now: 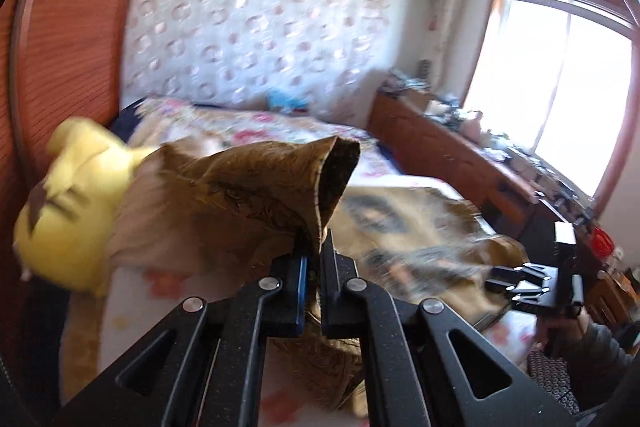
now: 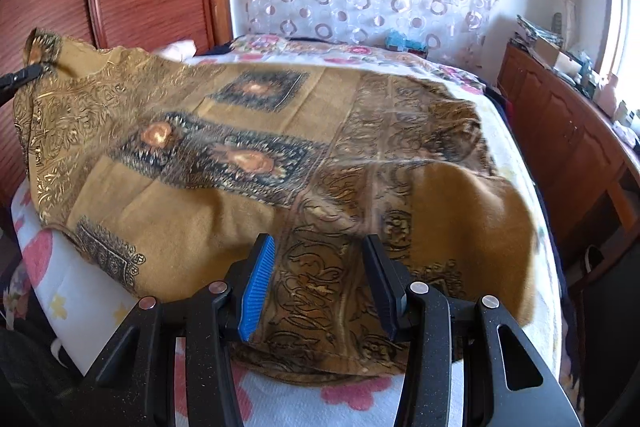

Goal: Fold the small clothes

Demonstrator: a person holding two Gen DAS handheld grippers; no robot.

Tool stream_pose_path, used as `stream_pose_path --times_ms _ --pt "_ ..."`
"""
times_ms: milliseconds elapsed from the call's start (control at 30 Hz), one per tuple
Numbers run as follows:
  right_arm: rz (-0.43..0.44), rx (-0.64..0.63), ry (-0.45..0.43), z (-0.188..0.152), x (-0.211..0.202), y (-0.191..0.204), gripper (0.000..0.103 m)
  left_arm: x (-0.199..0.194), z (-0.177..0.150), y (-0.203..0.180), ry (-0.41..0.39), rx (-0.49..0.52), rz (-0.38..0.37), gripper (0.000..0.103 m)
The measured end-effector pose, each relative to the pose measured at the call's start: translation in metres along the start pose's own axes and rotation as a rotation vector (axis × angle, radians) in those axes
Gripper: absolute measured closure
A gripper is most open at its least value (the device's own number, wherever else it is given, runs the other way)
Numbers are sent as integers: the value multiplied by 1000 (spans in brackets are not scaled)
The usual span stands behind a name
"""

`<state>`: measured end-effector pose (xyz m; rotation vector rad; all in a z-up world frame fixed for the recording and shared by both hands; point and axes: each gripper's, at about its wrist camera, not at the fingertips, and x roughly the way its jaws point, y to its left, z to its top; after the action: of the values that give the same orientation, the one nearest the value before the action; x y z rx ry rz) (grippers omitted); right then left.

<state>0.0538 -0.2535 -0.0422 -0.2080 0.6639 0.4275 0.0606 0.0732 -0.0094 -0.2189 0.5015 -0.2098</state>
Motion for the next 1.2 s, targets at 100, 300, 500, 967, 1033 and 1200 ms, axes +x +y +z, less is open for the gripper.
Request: stream_pose_path --times_ms 100,300,500,967,1033,1200 --pt "1 22 -28 -2 -11 -9 55 15 13 -33 -5 57 -55 98" --pt "-35 35 -67 -5 -33 -26 55 42 37 -98 4 144 -194 98" --pt "-51 58 -105 -6 -50 -37 55 58 39 -150 93 200 -290 96" --pt "27 -8 -109 11 -36 -7 55 50 -5 -109 173 204 -145 60" --pt "52 -38 -112 19 -35 6 55 45 -10 -98 169 191 -122 59" --pt "92 -113 -137 41 -32 41 55 37 -19 -71 165 169 -57 58"
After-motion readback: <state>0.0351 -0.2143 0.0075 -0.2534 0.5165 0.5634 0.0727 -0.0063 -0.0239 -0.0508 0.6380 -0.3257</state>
